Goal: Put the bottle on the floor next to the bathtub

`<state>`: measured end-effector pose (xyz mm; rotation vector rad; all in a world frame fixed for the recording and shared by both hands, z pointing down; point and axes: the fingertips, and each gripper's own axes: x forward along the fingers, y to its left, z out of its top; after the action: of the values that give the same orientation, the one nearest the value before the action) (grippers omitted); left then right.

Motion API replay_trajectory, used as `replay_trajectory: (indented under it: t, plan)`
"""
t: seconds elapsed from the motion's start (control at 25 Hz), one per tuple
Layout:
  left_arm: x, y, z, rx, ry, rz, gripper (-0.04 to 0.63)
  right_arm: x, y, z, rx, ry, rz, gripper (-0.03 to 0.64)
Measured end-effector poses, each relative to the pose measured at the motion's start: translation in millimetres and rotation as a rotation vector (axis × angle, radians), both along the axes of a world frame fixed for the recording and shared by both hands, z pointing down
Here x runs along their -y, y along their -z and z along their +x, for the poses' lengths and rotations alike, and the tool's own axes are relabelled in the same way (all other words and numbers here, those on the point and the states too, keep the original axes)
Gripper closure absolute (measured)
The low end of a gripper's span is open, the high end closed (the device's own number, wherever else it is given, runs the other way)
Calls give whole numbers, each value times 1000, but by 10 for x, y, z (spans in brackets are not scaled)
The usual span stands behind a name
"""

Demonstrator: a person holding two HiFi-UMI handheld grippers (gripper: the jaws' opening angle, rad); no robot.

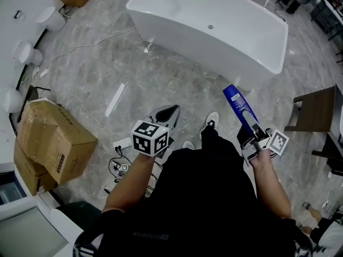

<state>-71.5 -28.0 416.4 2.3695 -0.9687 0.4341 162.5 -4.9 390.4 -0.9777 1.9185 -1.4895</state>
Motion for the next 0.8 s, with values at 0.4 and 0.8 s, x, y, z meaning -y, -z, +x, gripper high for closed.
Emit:
replay_trajectory:
  t: [0.4,0.8]
  plan:
    - [630,-92,-108,51,39,-24,577,715,-330,-17,-1,22,-54,453]
    - [1920,81,164,114,61,-2,577,1974,-452,194,40,53,-66,454]
